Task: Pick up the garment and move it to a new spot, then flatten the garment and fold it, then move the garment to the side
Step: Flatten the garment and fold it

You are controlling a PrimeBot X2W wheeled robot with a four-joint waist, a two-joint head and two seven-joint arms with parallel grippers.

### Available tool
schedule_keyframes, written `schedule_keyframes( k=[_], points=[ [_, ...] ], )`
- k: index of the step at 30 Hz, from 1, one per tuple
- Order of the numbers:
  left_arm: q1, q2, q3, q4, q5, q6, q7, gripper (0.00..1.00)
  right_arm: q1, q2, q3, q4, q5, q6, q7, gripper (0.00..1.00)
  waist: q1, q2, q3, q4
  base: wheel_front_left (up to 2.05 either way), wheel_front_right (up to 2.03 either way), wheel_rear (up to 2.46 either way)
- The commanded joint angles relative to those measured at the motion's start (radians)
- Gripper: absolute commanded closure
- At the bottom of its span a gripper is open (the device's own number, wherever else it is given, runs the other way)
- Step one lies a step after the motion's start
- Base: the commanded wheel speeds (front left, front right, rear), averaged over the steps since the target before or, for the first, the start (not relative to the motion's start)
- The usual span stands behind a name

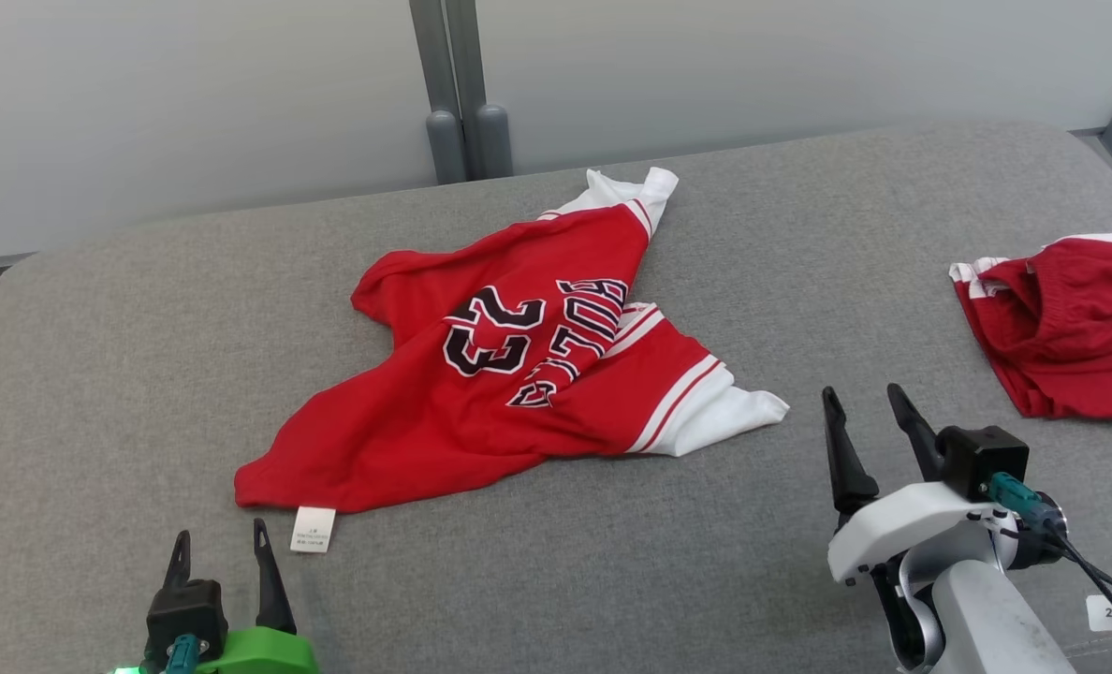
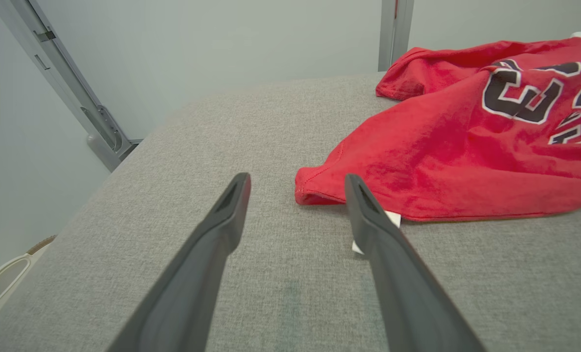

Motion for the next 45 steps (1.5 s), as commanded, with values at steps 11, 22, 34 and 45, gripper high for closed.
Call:
schedule_keyframes(
  k=[11,22,34,45],
  points=[
    [-0.062,-0.018,-0.039,-0.017,0.017,-0.04,0.0,0.0,-0.082,-0.002,0.009,0.132,-0.035,-0.001,-0.003,0.0,0.0001,0.0,0.105,0.076,0.0,0.0,0.0],
    [-0.123,-0.022,-0.085,-0.025,-0.002,-0.049,0.0,0.0,-0.184,-0.002,-0.067,0.288,-0.078,-0.001,-0.003,0.0,0.0001,0.0,0.186,0.137,0.0,0.0,0.0],
    [-0.141,-0.022,-0.081,-0.005,-0.052,-0.047,0.0,0.0,-0.186,-0.003,-0.094,0.272,-0.068,-0.001,-0.003,1.0,0.0001,0.0,0.197,0.12,0.0,0.0,0.0],
    [-0.119,-0.022,-0.108,0.051,-0.133,-0.087,0.0,0.0,-0.115,-0.003,-0.169,0.182,-0.013,-0.001,-0.003,1.0,0.0001,0.0,0.186,0.057,0.0,0.0,0.0]
  ],
)
